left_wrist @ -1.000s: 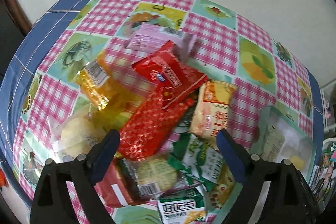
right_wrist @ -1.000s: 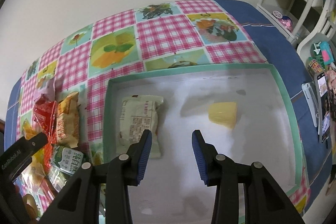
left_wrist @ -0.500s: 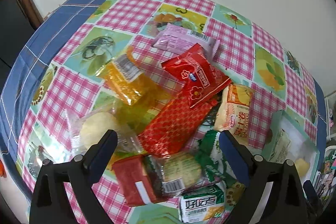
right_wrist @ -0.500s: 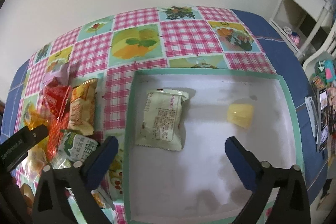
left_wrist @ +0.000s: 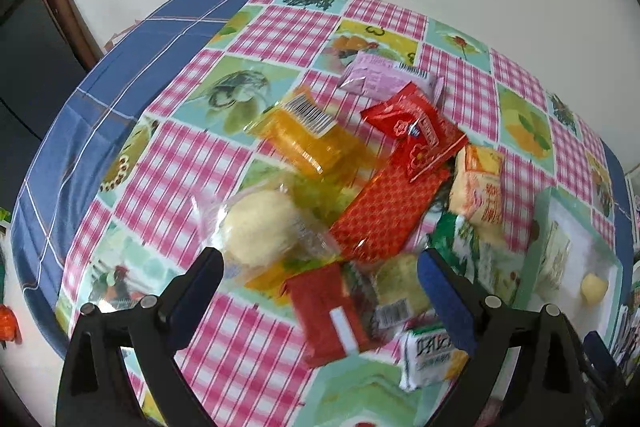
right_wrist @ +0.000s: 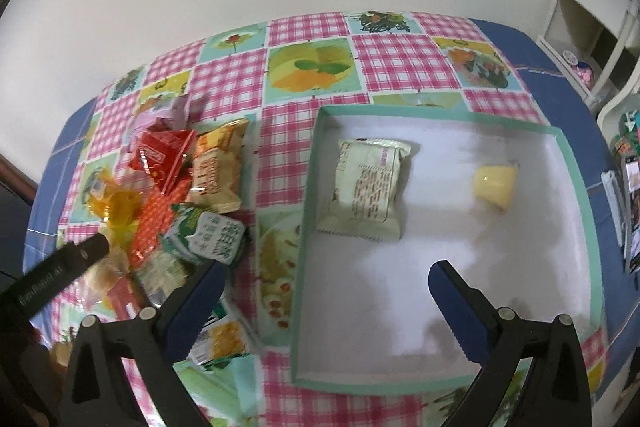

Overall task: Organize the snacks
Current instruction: 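Move both tools back over the snack pile, then grasp the green-and-white biscuit pack with the right tool while the left tool grasps the red pack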

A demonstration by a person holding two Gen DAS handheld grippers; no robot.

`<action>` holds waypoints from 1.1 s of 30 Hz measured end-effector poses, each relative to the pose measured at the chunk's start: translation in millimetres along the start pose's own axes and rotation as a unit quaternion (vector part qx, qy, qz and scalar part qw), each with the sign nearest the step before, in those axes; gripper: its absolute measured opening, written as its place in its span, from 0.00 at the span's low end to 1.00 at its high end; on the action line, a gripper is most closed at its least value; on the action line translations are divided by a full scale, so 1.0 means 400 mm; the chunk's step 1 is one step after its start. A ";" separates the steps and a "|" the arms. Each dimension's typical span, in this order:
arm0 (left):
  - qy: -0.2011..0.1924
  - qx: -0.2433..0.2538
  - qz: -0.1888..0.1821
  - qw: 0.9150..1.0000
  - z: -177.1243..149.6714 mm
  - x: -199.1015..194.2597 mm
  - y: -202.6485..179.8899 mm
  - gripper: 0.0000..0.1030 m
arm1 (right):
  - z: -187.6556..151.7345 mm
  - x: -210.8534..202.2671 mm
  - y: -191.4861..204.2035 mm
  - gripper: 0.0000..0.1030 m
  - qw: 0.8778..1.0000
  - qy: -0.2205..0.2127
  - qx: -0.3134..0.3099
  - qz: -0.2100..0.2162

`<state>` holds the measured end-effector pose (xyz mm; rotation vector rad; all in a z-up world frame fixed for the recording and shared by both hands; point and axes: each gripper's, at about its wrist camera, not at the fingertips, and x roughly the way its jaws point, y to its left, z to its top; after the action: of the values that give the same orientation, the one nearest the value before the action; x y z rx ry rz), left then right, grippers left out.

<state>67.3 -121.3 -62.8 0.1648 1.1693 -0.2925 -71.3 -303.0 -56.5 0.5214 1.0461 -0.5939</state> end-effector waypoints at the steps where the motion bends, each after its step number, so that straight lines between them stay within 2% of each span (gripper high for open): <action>1: 0.001 0.001 0.001 1.000 -0.006 -0.003 0.005 0.95 | -0.005 -0.004 0.005 1.00 1.000 0.000 -0.003 0.004; 12: 0.018 -0.009 -0.003 1.000 -0.058 -0.017 0.069 0.95 | -0.083 -0.026 0.079 1.00 0.999 0.022 -0.034 0.033; 21: 0.048 -0.048 -0.008 0.998 -0.067 0.016 0.131 0.95 | -0.121 0.019 0.160 1.00 0.994 0.057 -0.081 0.051; 26: 0.074 -0.055 -0.017 0.996 -0.066 0.052 0.128 0.95 | -0.129 0.053 0.195 1.00 0.990 0.071 -0.107 0.052; 33: 0.097 -0.037 -0.028 0.994 -0.052 0.087 0.094 0.95 | -0.130 0.095 0.226 0.99 0.986 0.079 -0.141 0.043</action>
<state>73.0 -84.8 -103.7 0.0980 1.3760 -0.2865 -29.2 -210.7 -101.5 0.3660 1.2286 -0.3252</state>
